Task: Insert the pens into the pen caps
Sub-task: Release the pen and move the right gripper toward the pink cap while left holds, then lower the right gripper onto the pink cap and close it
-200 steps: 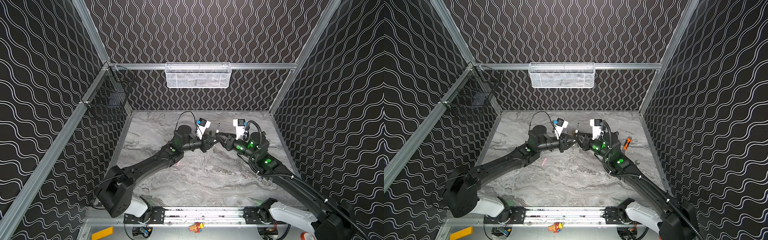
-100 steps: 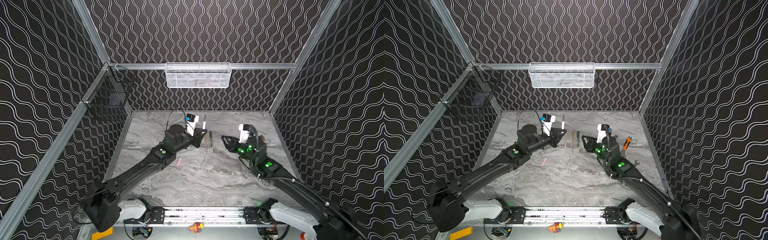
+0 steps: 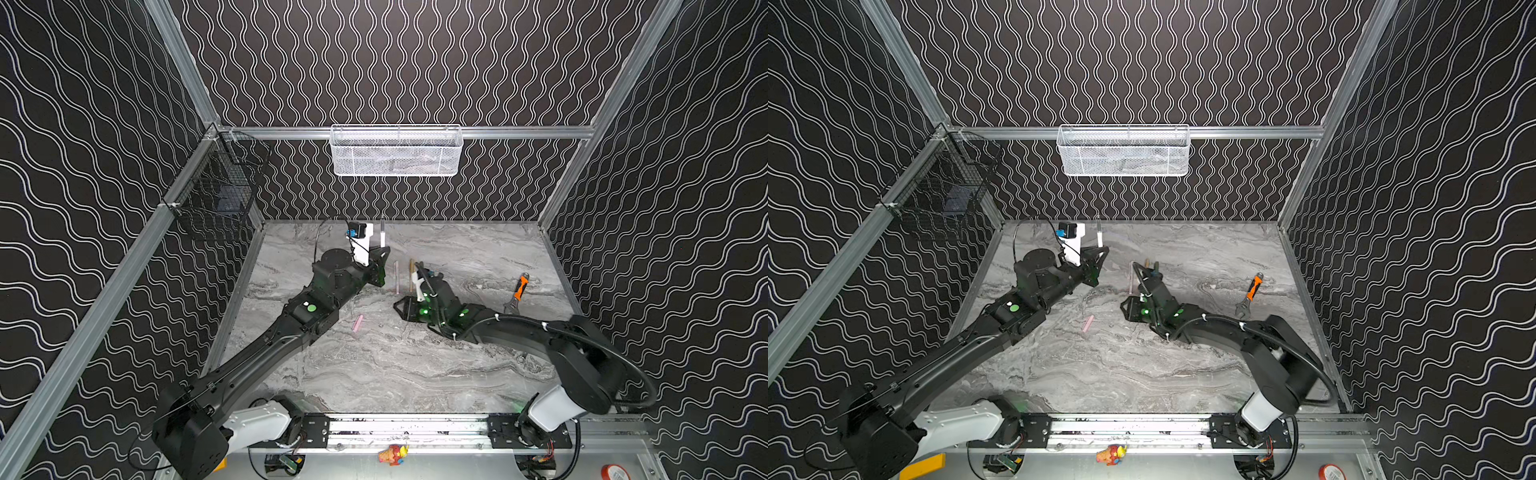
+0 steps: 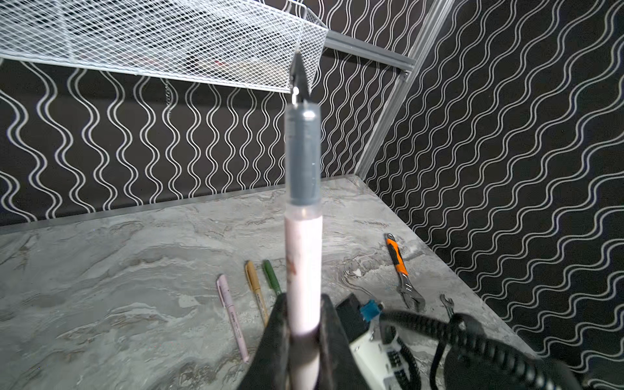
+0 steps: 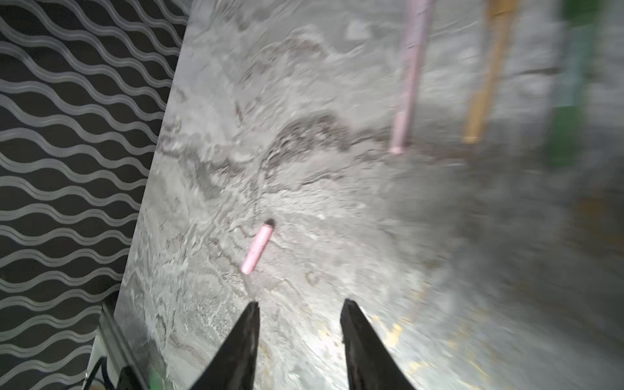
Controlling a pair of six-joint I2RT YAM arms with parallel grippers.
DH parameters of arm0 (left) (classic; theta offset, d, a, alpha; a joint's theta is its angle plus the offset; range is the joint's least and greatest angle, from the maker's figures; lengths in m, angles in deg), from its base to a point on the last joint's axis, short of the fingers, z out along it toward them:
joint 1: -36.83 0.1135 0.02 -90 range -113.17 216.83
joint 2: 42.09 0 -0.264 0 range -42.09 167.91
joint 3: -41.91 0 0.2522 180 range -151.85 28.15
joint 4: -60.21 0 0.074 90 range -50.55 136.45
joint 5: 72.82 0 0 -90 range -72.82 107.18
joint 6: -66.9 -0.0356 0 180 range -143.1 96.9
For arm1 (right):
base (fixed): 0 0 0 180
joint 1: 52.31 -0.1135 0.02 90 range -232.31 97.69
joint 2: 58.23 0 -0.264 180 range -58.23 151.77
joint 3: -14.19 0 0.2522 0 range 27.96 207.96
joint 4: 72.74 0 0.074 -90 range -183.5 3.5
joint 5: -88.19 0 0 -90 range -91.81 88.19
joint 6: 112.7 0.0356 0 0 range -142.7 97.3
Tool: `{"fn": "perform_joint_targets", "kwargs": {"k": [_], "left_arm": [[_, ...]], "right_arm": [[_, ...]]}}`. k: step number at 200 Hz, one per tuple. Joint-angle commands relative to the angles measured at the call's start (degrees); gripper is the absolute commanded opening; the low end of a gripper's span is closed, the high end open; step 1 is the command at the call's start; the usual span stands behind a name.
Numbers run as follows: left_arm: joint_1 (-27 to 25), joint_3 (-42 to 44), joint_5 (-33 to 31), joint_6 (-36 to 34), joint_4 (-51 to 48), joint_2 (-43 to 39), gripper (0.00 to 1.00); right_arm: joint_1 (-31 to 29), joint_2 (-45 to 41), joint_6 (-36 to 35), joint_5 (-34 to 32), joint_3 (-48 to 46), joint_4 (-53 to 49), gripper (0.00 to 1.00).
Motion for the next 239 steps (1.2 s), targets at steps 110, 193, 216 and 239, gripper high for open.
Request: {"fn": "perform_joint_targets", "kwargs": {"k": [110,193,216,239], "left_arm": [[4.59,0.33,-2.18,1.73,0.78,-1.04,0.00],[4.64,0.42,-1.50,1.74,1.20,-1.16,0.00],[4.64,0.28,-0.85,1.76,1.19,-0.81,0.00],[4.68,0.42,-0.84,1.78,1.39,-0.62,0.00]], "right_arm": [[-7.12,18.83,-7.24,-1.35,17.00,0.34,0.46],[-12.59,31.10,-12.77,-17.72,34.35,-18.92,0.47],[-13.37,32.26,-13.36,-20.25,35.51,-20.98,0.47],[-13.77,31.61,-13.65,-22.13,34.77,-22.24,0.46]]}}
